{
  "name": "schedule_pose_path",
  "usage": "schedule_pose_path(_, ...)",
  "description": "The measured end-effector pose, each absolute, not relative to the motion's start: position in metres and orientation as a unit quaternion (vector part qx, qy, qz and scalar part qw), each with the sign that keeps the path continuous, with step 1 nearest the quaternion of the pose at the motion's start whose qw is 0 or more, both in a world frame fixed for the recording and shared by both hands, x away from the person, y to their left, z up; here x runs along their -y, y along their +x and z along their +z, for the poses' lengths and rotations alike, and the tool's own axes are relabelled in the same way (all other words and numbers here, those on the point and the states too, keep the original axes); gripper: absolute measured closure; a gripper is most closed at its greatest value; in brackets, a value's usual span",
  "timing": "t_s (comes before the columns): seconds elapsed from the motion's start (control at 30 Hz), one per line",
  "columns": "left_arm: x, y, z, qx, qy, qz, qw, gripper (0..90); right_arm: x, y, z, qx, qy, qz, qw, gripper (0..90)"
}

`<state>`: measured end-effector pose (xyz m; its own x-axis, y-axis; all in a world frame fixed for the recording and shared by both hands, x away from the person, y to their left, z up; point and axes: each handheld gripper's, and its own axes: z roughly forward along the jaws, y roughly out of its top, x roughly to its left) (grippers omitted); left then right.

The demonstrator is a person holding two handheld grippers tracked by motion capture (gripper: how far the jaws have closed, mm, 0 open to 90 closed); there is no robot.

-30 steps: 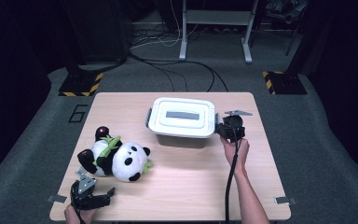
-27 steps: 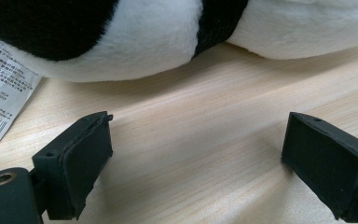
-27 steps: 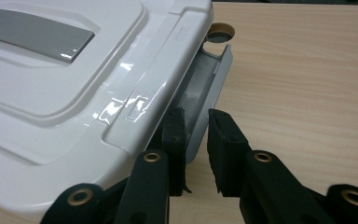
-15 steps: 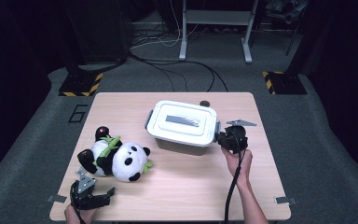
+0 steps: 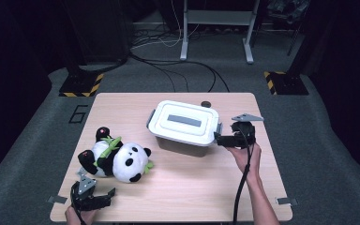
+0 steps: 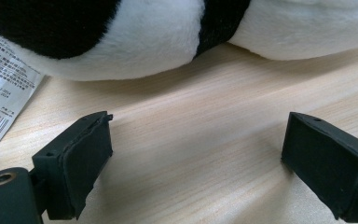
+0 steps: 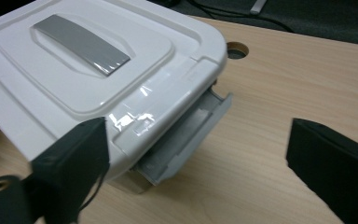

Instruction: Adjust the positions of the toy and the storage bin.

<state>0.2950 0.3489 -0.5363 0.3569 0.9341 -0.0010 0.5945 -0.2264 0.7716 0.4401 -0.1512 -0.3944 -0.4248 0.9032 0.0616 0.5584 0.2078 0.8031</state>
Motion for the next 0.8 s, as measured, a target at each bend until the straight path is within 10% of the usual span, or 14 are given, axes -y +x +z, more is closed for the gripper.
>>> schedule_pose_path(0.2, -0.349, 0.295, -0.536, -0.513, 0.745, 0.242, 0.352, 8.0, 0.120, 0.458, -0.380, -0.778, 0.435, 0.401, 0.211, 1.5)
schedule_pose_path(0.5, -0.349, 0.295, -0.536, -0.511, 0.747, 0.239, 0.352, 8.1, 0.061, 0.499, -0.380, -0.833, 0.368, 0.368, 0.188, 42.4)
schedule_pose_path(0.8, -0.349, 0.295, -0.537, -0.508, 0.748, 0.240, 0.354, 8.3, 0.045, 0.517, -0.389, -0.849, 0.347, 0.367, 0.157, 55.8)
